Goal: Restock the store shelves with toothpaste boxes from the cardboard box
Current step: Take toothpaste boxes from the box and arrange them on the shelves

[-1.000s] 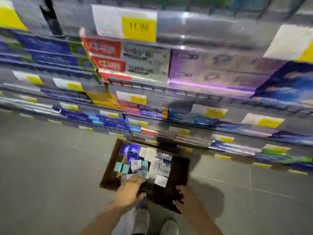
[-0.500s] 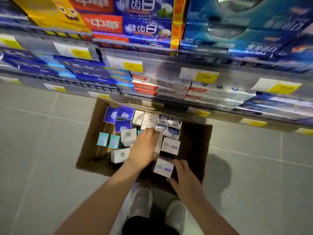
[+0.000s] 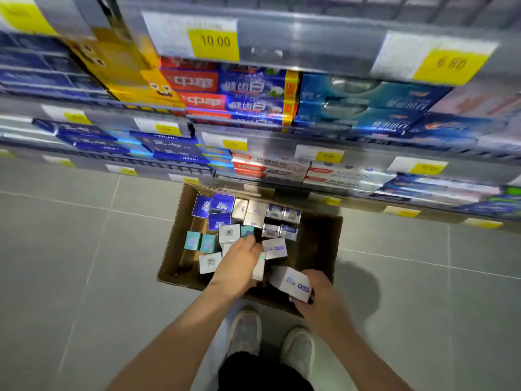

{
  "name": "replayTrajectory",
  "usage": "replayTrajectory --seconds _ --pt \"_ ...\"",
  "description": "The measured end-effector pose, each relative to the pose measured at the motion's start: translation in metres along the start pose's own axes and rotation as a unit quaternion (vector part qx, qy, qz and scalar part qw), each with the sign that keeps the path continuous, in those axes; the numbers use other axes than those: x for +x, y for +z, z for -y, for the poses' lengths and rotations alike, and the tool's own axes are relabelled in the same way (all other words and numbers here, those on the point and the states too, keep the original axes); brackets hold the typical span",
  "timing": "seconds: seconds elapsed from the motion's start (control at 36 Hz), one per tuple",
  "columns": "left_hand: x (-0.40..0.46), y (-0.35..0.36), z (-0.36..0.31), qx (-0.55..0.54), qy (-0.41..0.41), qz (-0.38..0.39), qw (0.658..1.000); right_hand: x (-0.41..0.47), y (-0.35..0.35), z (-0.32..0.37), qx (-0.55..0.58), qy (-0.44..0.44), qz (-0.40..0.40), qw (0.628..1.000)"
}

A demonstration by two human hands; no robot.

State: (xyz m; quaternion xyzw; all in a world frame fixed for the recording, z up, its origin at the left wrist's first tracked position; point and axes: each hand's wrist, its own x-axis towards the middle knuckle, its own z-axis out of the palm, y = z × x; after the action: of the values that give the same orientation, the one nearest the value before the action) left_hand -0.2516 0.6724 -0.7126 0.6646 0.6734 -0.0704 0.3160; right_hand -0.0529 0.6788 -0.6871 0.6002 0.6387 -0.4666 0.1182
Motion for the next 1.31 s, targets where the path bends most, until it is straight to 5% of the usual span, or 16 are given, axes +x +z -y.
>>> replayTrajectory --seconds 0.22,0.42,0.58,1.0,1.19,1.31 --pt "-0.065 -0.159 -0.037 -0.062 -0.042 0.004 0.997 -0.105 -0.124 0.071 0.014 -0.003 -0.049 0.999" --pt "-0.125 -0.299 -0.069 -0.022 -0.034 -0.002 0.999 -0.188 -0.215 0.114 0.19 0.009 -0.149 0.97" --pt "-0.164 -0.399 -0.097 -0.038 -0.032 -0.012 0.999 -0.229 -0.282 0.129 0.228 -0.062 -0.171 0.957" --pt "-0.26 -0.469 -0.223 -0.222 -0.021 -0.207 0.953 -0.379 -0.441 0.124 0.297 -0.165 -0.2 0.919" --pt "-0.302 -0.509 -0.297 -0.228 0.03 -0.282 0.931 -0.468 -0.506 0.103 0.327 -0.22 -0.265 0.88" --pt "-0.327 -0.541 -0.341 -0.297 0.077 -0.335 0.891 -0.512 -0.54 0.1 0.364 -0.264 -0.304 0.84"
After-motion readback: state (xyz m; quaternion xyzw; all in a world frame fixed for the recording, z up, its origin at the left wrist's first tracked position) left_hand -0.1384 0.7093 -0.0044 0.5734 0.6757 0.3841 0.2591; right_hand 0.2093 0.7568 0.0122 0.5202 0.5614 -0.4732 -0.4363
